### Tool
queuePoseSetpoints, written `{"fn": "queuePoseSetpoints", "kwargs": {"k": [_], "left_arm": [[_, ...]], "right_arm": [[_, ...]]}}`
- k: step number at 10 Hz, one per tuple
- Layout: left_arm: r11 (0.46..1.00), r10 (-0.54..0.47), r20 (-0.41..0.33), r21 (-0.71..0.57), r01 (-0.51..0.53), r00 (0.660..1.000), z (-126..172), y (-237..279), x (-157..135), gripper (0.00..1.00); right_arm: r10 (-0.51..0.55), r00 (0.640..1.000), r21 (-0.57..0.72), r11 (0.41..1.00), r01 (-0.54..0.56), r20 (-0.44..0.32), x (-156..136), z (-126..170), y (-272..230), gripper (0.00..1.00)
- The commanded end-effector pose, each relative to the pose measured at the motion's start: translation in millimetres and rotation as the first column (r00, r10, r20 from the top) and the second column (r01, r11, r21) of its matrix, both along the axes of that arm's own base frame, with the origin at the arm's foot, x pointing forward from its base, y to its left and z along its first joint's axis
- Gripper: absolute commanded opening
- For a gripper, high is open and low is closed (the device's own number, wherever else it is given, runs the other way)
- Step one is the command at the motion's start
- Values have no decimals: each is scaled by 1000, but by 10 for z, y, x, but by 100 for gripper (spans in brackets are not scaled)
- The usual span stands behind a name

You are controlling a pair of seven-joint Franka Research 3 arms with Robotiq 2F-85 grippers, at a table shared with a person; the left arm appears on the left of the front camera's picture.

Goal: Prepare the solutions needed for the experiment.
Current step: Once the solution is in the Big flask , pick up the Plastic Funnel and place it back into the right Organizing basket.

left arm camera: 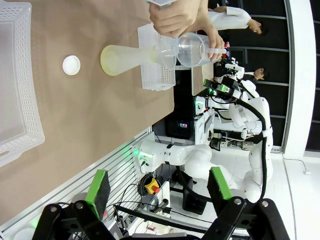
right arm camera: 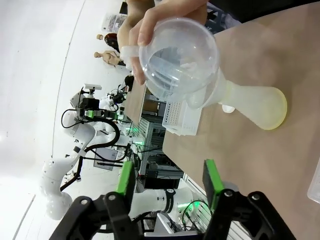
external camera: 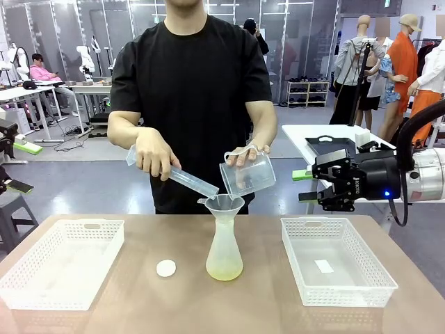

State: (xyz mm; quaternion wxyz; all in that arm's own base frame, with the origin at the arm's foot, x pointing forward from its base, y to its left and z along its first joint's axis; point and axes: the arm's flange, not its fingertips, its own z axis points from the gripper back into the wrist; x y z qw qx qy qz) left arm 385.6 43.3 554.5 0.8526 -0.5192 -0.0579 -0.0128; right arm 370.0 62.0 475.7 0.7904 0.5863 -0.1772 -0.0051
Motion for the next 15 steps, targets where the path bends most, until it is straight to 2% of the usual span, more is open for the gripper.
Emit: {"fn": "queuePoseSetpoints", "kwargs": {"k": [1,3,5,6,14,15], "left_arm": [[1000,-4,-20,7,4,1000,42,6,-2,100],[1000,-4,-20,7,4,1000,42,6,-2,100],[1000,-4,-20,7,4,1000,42,6,-2,100],[1000,-4,-20,7,4,1000,42,6,-2,100],[1000,-4,-20,7,4,1000,42,6,-2,100],[1000,-4,-20,7,4,1000,42,6,-2,100]], "right_arm": [[9,1000,28,1000,-8,-13,14,11,-15,84],[9,1000,33,999,-9,-29,7,12,-16,100],[-4,999,12,1000,5,-47,-7,-1,-9,100],[15,1000,18,1000,-15,-10,-10,-3,-13,100],[15,1000,18,1000,-15,-10,-10,-3,-13,100],[14,1000,18,1000,-14,-13,-11,-8,-18,97]]}}
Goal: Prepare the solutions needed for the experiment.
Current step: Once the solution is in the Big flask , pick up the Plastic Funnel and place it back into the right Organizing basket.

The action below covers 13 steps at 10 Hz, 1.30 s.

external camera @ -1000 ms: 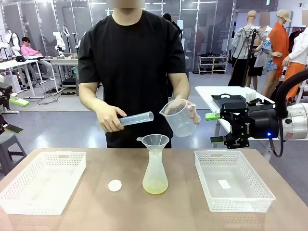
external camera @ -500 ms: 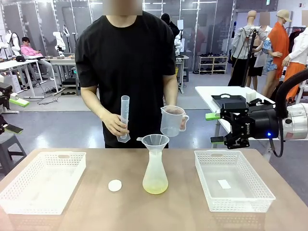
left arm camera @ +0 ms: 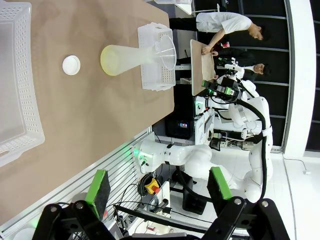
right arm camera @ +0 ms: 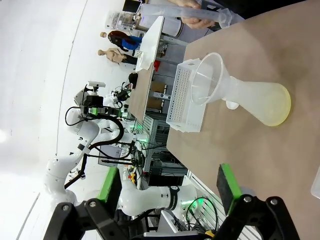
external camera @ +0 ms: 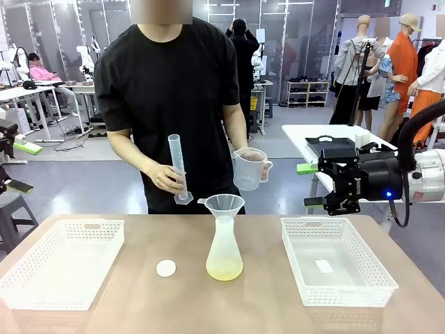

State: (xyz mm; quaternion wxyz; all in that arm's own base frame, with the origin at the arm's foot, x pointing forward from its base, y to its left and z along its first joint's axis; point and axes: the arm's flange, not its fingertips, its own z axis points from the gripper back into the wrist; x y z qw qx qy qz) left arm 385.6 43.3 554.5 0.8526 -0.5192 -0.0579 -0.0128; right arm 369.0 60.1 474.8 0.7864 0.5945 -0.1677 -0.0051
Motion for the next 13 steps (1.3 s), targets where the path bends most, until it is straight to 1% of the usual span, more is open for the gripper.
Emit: {"fn": "queuePoseSetpoints", "kwargs": {"k": [1,2,4,5,6,9,10,12,13], "left_arm": [[1000,-4,-20,7,4,1000,42,6,-2,100],[1000,-4,-20,7,4,1000,42,6,-2,100],[1000,-4,-20,7,4,1000,42,6,-2,100],[1000,-4,-20,7,4,1000,42,6,-2,100],[1000,-4,-20,7,4,1000,42,6,-2,100],[1000,-4,-20,7,4,1000,42,6,-2,100],[1000,-4,-20,7,4,1000,42,6,-2,100],[1000,-4,-20,7,4,1000,42,6,-2,100],[1000,-4,-20,7,4,1000,42,6,-2,100]], "right_arm": [[24,1000,-22,999,-23,5,18,35,66,100],[34,999,-64,997,-35,-20,87,118,184,100],[46,998,-160,986,-51,-34,247,292,338,100],[50,997,-202,977,-62,-61,362,378,411,100],[65,996,-252,964,-80,-68,514,467,532,100],[82,990,-426,896,-125,-116,982,689,888,100],[108,988,-486,861,-151,-114,1132,756,1056,100],[108,987,-559,814,-158,-122,1266,802,1330,100],[100,988,-607,780,-152,-118,1324,806,1462,100]]}}
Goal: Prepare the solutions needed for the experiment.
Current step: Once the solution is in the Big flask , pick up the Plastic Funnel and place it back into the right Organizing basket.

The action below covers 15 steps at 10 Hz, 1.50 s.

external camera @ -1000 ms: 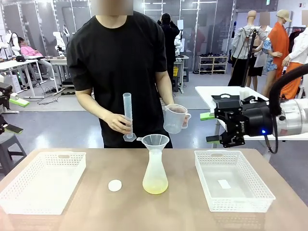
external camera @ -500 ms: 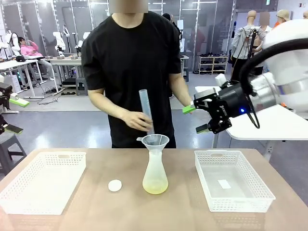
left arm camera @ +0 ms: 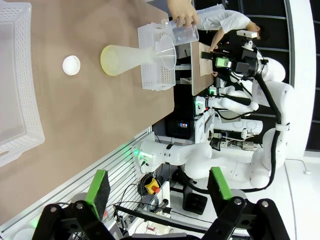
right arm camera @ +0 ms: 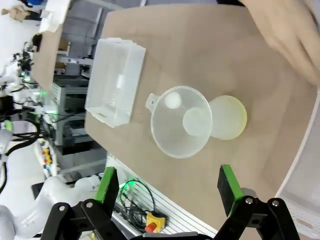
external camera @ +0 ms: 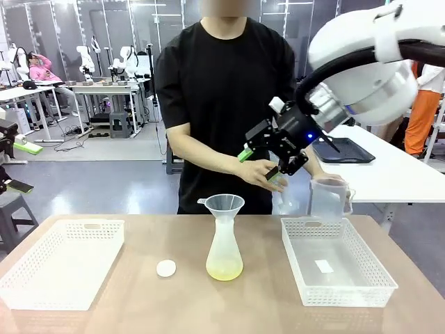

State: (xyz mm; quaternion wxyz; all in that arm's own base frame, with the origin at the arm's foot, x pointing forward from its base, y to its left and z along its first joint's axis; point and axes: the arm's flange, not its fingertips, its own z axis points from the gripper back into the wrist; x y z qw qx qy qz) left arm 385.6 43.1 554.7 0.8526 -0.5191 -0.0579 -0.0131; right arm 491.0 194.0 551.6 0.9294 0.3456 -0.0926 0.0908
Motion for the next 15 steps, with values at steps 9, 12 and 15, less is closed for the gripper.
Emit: {"fn": "queuePoseSetpoints", "kwargs": {"k": [9,12,15], "left_arm": [[1000,-3,-20,7,4,1000,40,7,-3,100],[1000,-3,-20,7,4,1000,40,7,-3,100],[1000,-3,-20,7,4,1000,40,7,-3,100]], "right_arm": [[-14,1000,-108,994,15,8,130,-5,265,100],[53,997,-184,981,-61,-48,247,-197,253,100],[84,988,-167,980,-105,-130,390,-481,269,100]]}}
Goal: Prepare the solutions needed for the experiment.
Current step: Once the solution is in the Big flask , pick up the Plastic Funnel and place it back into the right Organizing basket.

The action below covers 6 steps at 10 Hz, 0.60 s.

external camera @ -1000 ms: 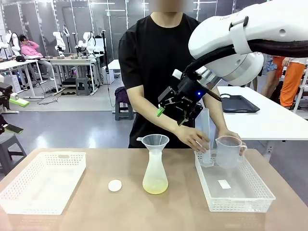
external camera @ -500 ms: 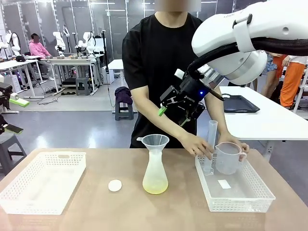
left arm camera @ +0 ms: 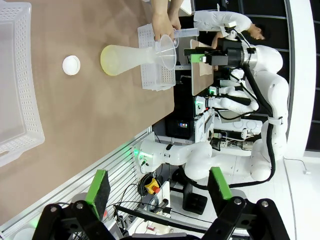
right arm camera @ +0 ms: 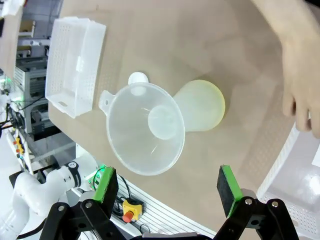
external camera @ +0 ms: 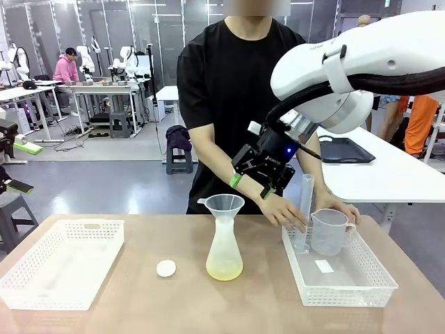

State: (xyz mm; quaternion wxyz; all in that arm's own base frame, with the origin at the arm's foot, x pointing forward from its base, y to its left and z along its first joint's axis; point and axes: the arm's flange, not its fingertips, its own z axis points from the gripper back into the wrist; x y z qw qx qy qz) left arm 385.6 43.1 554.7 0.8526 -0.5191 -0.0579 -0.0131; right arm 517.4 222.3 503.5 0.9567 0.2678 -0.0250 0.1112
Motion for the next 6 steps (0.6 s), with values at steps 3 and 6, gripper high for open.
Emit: {"fn": "queuePoseSetpoints", "kwargs": {"k": [3,6], "left_arm": [[1000,-3,-20,7,3,1000,40,7,-3,100],[1000,-3,-20,7,3,1000,40,7,-3,100]], "right_arm": [[49,996,57,997,-45,-77,193,-215,0,100],[60,992,63,997,-53,-109,287,-361,52,100]]}}
